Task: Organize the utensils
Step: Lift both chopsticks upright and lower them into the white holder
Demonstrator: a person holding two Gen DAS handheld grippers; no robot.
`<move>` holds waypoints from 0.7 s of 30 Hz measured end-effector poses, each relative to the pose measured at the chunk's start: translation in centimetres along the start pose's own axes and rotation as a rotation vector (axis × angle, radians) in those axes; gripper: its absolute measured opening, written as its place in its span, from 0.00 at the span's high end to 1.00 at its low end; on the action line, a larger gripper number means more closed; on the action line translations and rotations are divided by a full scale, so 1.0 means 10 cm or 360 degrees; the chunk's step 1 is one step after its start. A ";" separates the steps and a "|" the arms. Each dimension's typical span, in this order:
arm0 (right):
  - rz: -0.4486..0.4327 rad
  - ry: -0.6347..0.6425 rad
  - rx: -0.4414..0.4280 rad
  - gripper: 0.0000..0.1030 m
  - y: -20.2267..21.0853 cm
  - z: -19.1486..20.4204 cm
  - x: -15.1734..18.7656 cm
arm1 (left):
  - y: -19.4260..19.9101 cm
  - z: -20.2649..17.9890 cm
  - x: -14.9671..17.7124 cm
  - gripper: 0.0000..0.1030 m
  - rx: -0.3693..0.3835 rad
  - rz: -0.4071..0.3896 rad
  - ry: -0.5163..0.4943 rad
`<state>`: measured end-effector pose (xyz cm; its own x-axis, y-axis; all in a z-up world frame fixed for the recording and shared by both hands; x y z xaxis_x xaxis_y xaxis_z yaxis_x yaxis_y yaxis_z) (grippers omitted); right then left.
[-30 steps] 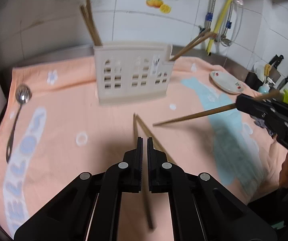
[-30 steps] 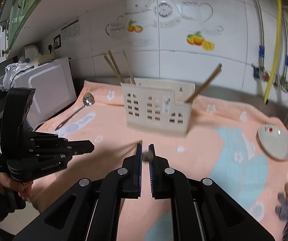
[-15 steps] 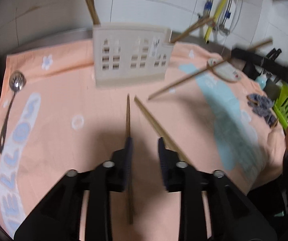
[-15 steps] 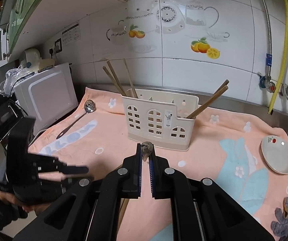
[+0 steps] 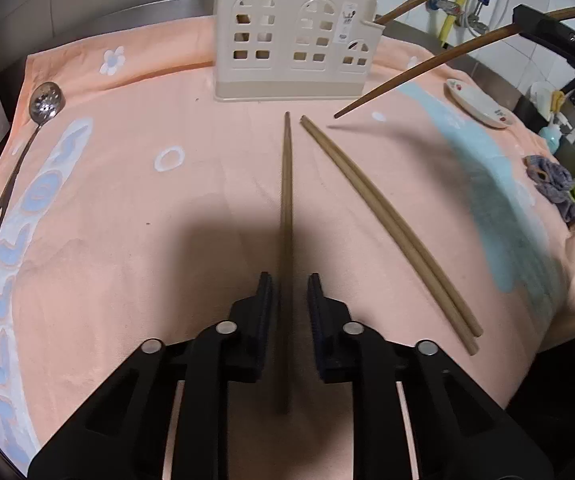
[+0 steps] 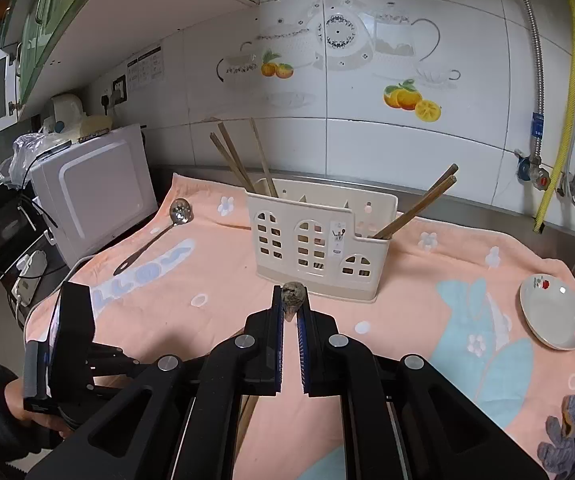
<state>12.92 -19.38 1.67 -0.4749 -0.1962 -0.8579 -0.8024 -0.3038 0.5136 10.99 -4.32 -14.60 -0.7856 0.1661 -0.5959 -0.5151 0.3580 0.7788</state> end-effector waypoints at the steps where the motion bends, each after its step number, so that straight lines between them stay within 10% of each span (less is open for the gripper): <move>1: 0.0002 -0.0001 -0.0001 0.94 0.00 0.00 0.01 | 0.00 0.00 0.00 0.88 -0.0007 0.0001 -0.0003; 21: -0.0035 -0.0002 -0.0023 0.94 0.02 -0.10 -0.42 | 0.65 -0.18 -1.12 0.94 0.0077 -0.0365 -0.0161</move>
<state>15.15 -19.57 5.41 -0.4577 -0.1880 -0.8690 -0.8074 -0.3214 0.4948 15.80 -5.46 -2.51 -0.6107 0.1658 -0.7743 -0.6568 0.4402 0.6122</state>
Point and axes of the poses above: each gripper's, at about its wrist camera, not at the fingertips, and y roughly against the way its jaws point, z to its left, x to its underside, the point moved 10 cm from there along -y, roughly the way its jaws point, and after that the axes turned 5 degrees about x, right-handed, at the moved point
